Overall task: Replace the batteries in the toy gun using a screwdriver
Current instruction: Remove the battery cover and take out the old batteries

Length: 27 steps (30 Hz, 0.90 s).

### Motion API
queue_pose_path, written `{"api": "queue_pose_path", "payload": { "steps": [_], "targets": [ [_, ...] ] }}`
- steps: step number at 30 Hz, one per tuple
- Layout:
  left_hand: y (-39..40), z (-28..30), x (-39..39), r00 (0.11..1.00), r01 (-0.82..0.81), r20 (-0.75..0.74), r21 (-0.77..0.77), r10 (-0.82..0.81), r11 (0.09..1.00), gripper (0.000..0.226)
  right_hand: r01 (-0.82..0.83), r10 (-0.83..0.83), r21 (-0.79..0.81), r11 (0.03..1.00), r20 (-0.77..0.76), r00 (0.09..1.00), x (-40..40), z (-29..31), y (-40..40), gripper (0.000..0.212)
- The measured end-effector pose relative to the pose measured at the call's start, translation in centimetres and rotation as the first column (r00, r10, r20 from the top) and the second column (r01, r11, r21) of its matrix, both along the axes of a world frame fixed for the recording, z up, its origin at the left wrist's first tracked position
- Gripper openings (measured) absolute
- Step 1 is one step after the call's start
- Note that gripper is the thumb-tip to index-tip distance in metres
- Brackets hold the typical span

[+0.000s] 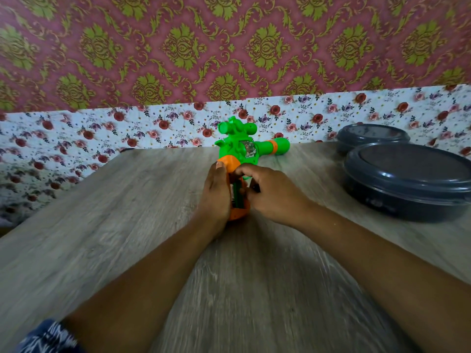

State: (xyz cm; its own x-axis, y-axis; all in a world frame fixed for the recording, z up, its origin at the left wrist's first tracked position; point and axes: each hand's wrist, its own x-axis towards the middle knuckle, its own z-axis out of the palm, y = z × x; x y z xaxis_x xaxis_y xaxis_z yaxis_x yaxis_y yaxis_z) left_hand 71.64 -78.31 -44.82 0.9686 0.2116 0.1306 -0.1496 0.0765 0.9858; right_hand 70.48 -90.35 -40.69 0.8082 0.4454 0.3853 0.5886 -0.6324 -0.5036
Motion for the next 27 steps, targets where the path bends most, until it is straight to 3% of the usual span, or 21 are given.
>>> {"api": "queue_pose_path", "payload": {
  "steps": [4,8,11,17,21,24,27],
  "targets": [
    [-0.1,0.2,-0.2,0.999,-0.034,0.023,0.047,0.033,0.998,0.076,-0.021,0.022,0.021,1.000,-0.027,0.999,0.2,0.1,0.0,0.032],
    [-0.7,1.0,-0.8,0.999,-0.021,0.043,0.073,0.018,0.997,0.048,-0.040,0.043,0.072,0.997,-0.045,0.998,0.1,0.5,-0.4,0.018],
    [-0.3,0.6,-0.3,0.997,-0.045,0.074,0.127,0.036,0.991,0.053,-0.061,0.066,0.126,0.990,-0.035,0.997,-0.1,0.7,-0.8,0.008],
    [0.1,0.2,0.0,0.997,-0.040,0.075,0.212,0.024,0.977,0.065,0.015,-0.028,0.278,0.961,0.043,0.999,-0.7,0.1,-0.3,0.024],
    [0.1,0.3,0.0,0.998,-0.037,0.065,0.171,0.026,0.985,0.052,0.041,-0.020,0.251,0.967,-0.086,0.996,-1.2,1.6,-1.1,0.009],
    [-0.1,0.6,-0.3,1.000,-0.006,0.013,0.053,0.005,0.999,0.042,0.065,-0.037,0.106,0.992,-0.244,0.969,-1.8,4.1,-4.2,0.014],
    [-0.4,1.0,-0.4,1.000,0.019,0.006,-0.012,-0.019,1.000,0.041,0.170,-0.150,-0.012,0.985,-0.535,0.831,-2.2,6.0,-8.2,0.019]
  ]
}}
